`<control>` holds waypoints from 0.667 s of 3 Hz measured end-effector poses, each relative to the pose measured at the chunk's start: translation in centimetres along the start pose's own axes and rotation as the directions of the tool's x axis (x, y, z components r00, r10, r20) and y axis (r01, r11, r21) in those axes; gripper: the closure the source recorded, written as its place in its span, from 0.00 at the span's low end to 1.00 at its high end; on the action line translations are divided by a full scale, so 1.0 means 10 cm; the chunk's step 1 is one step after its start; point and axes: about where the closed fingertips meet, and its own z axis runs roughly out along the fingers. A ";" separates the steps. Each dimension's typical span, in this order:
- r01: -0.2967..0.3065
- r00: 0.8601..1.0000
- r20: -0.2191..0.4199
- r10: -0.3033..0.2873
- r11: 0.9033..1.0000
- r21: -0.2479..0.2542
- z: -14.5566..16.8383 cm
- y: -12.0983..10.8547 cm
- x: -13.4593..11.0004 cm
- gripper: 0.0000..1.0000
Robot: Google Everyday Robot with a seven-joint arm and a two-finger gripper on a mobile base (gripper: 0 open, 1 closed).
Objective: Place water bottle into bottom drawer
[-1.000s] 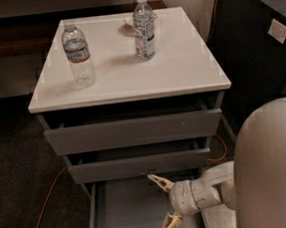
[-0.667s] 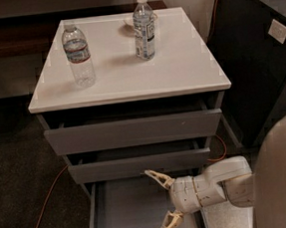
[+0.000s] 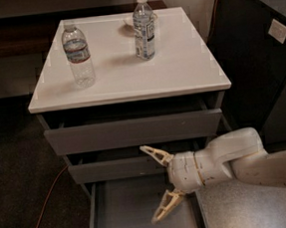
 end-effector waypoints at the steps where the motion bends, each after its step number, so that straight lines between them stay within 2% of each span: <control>1: 0.040 0.999 -0.033 -0.040 0.999 0.021 -0.14 -0.22 -0.24 0.00; 2: 0.081 0.995 -0.063 -0.078 0.996 0.039 -0.25 -0.48 -0.46 0.00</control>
Offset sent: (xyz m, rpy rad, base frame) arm 0.0603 -0.0052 0.0984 -0.0864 -0.1412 -0.0410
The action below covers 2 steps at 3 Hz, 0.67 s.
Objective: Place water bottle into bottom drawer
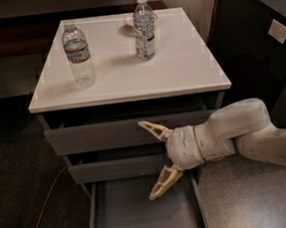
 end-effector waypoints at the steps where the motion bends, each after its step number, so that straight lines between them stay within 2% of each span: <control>1: 0.044 0.999 -0.021 -0.044 0.999 0.025 -0.14 -0.25 -0.23 0.00; 2: 0.095 0.995 -0.036 -0.093 0.994 0.048 -0.29 -0.47 -0.48 0.00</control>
Offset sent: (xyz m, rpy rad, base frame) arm 0.0406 -0.0043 0.1191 -0.0433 -0.1854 -0.0215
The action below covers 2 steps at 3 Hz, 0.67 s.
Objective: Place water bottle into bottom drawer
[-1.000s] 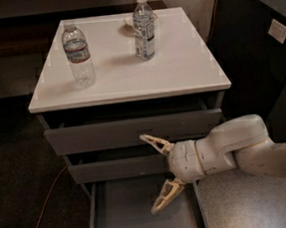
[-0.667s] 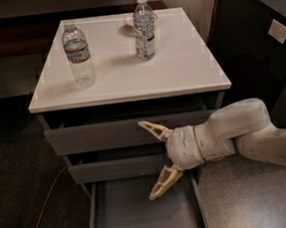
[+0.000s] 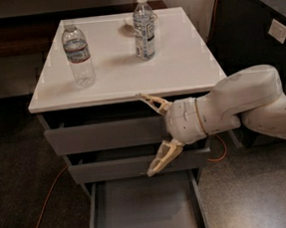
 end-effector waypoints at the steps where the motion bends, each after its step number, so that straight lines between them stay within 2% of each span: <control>1: 0.048 0.999 -0.016 -0.047 0.998 0.038 -0.15 -0.32 -0.25 0.00; 2: 0.054 0.999 -0.006 -0.054 0.998 0.044 -0.17 -0.34 -0.25 0.00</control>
Offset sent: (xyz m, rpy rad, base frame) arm 0.0131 -0.0004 0.0342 -0.0064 -0.0527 -0.0137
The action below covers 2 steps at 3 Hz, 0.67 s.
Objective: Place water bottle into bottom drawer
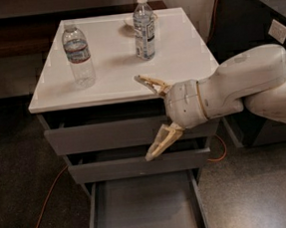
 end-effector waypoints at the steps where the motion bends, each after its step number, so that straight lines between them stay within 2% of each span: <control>1: -0.003 0.998 0.057 0.000 0.998 0.058 -0.07 -0.25 0.06 0.00; 2: -0.026 0.996 0.092 0.016 0.994 0.109 -0.14 -0.52 0.10 0.00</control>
Offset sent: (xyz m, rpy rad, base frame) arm 0.0784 -0.0270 0.0374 0.2047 -0.0293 -0.0899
